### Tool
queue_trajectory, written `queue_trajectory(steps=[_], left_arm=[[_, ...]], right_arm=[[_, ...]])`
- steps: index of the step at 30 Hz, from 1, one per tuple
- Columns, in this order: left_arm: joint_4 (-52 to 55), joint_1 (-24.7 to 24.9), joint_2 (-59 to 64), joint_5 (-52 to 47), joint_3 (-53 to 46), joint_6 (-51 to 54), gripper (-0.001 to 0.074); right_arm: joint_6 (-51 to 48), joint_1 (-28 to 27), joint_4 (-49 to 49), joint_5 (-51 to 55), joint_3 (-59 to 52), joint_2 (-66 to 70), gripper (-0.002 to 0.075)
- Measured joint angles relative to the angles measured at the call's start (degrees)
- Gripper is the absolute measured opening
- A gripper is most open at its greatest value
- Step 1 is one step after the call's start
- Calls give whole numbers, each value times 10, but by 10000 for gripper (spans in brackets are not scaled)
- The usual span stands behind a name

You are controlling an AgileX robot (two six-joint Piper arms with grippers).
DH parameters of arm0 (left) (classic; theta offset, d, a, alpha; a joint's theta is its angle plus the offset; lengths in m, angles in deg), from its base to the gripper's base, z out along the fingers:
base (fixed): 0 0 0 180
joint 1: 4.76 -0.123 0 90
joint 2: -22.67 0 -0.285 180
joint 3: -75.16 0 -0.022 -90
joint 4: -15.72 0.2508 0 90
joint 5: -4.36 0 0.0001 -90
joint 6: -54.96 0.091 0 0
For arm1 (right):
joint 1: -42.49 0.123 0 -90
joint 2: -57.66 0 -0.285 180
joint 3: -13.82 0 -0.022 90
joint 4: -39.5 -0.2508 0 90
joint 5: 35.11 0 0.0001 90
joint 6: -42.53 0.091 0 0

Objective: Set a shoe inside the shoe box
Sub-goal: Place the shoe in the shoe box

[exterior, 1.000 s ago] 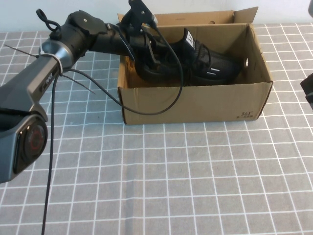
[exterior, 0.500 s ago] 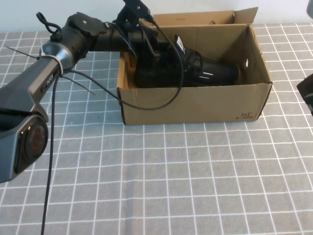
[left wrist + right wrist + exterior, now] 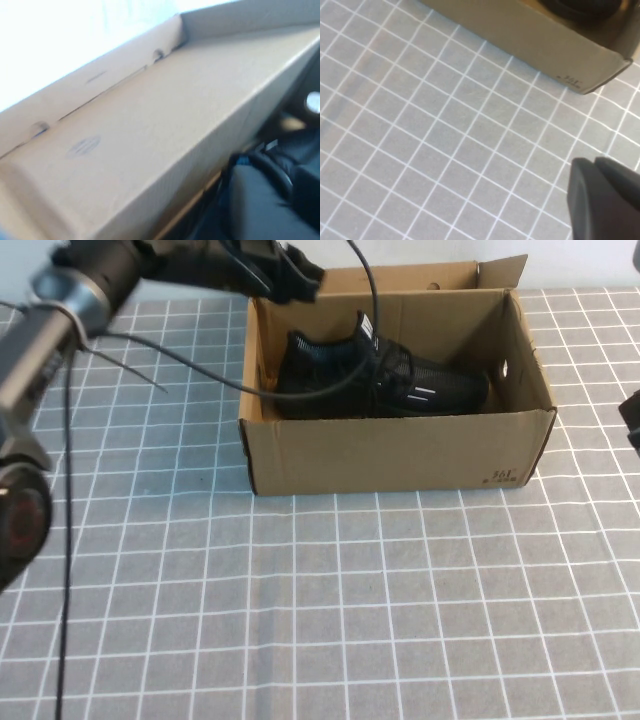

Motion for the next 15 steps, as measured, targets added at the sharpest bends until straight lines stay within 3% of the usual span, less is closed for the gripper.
queue_trajectory(steps=[2,4,15], left_arm=[[61,0,-28,-27,0,-37,62],[94,1,-51,-52,0,-54,27],[161,2,-163,-168,3,-153,0]], right_arm=[[0,0,5,0,0,-2,-16],[0,0,4,0,-1,-9,-16],[8,0,-39,0,-1,-130,-16]])
